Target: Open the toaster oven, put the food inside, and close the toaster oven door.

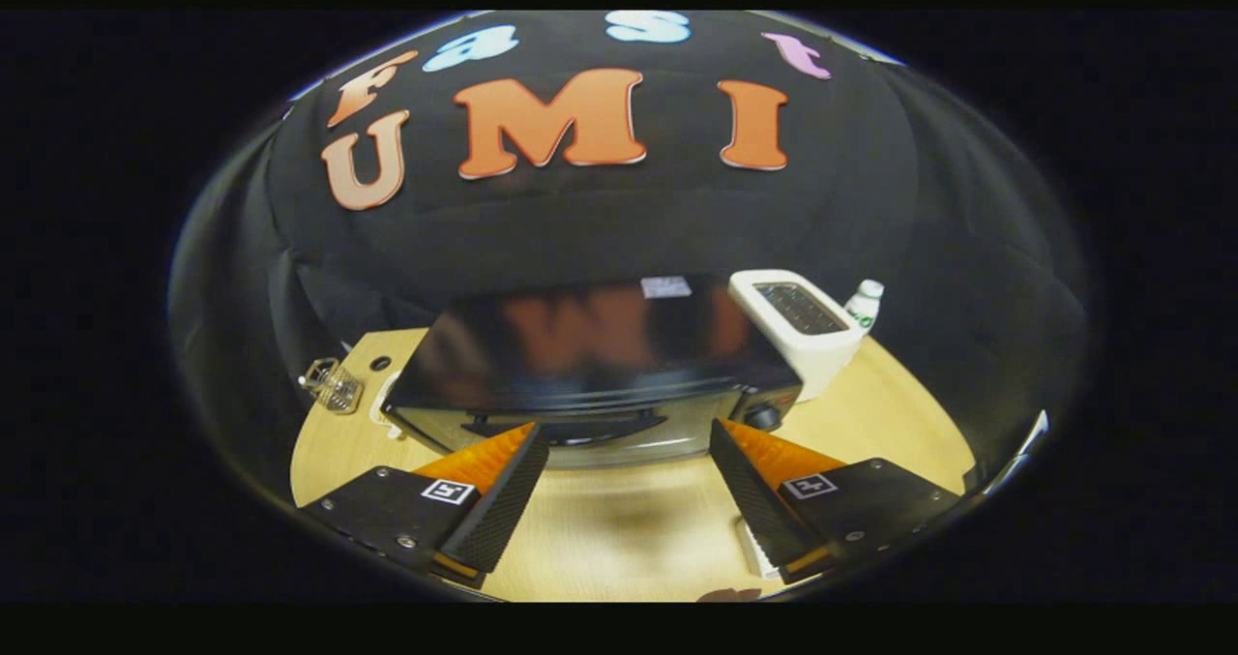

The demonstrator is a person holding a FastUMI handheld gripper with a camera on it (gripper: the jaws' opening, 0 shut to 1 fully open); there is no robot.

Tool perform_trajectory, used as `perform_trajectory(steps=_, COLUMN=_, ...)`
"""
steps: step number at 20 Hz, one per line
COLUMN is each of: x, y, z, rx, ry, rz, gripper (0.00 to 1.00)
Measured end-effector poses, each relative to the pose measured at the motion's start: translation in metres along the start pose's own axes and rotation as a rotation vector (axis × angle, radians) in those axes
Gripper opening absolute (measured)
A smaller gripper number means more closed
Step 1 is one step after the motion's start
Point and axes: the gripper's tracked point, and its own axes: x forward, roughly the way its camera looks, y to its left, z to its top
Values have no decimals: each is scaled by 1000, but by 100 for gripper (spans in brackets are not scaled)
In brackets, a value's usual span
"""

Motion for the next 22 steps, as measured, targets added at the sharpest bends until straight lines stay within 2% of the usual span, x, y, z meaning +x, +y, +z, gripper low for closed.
perform_trajectory(steps=5, x=-42, y=-25, z=86, rx=15, ry=-210, rz=-46, gripper=99)
perform_trajectory(steps=9, x=-73, y=-55, z=135, rx=-5, ry=-317, rz=-75, gripper=99)
perform_trajectory(steps=13, x=-95, y=-75, z=166, rx=13, ry=-379, rz=-55, gripper=99)
perform_trajectory(steps=19, x=-115, y=-104, z=200, rx=-52, ry=-451, rz=-32, gripper=99)
perform_trajectory(steps=22, x=-120, y=-108, z=208, rx=-31, ry=-473, rz=18, gripper=99)
